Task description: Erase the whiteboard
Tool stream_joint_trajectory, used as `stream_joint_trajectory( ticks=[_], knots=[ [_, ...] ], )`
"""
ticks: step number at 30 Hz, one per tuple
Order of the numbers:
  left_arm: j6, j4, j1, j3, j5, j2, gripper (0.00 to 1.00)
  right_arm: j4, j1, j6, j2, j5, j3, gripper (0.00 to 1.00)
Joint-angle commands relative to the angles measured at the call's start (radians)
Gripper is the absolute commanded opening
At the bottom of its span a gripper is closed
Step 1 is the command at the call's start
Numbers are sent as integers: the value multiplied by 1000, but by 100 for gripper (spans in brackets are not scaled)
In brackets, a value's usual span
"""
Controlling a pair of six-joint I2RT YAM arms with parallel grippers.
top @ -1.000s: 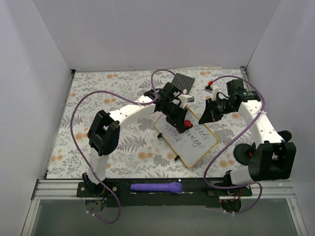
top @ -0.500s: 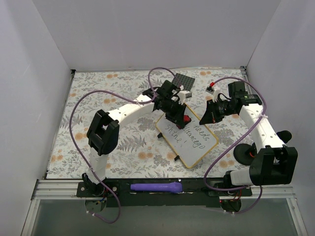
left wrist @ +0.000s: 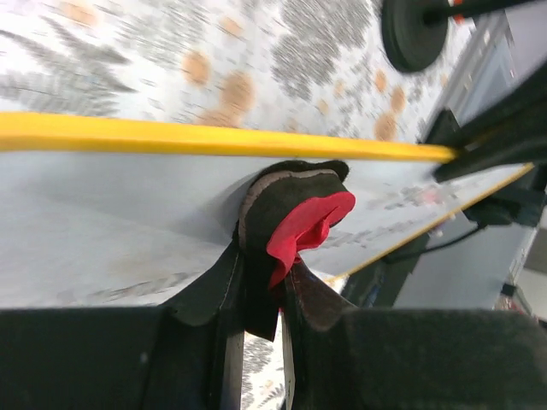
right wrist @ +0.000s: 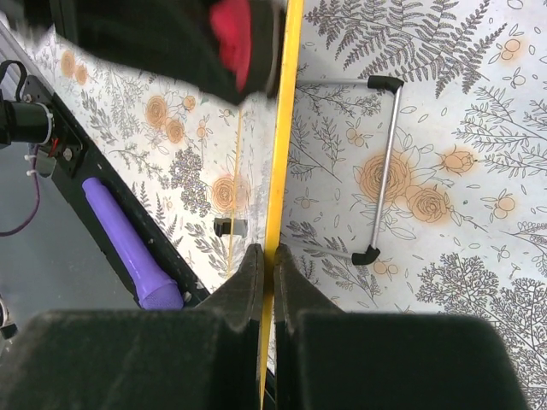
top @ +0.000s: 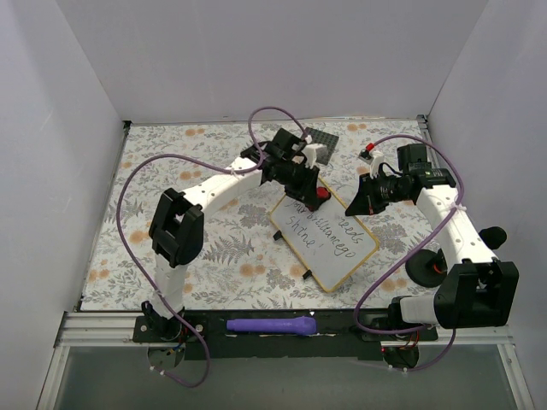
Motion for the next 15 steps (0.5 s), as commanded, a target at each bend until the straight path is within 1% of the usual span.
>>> stream_joint_trajectory(
  ticks=[1, 4, 6, 9, 10, 13, 15],
  knots=[
    [27, 25, 74, 46, -126, 26, 0, -54, 24, -19, -25, -96, -29, 1],
    [55, 33, 55, 47, -128, 21, 0, -53, 26, -19, -28, -94, -33, 1],
    [75, 28, 0, 33, -136, 17, 0, -49, 26, -18, -24, -102, -34, 1],
    [67, 39, -64, -10, -85, -6, 0, -42, 26, -12, -16, -102, -31, 1],
    [65, 45, -96, -45, -75, -20, 0, -43, 26, -12, -16, -100, -26, 1],
    [41, 73, -132, -106, -48, -40, 0, -46, 26, -12, -13, -99, -25, 1],
    [29, 79, -130, -117, -35, -48, 0, -49, 26, -13, -13, -100, -23, 1]
  ],
)
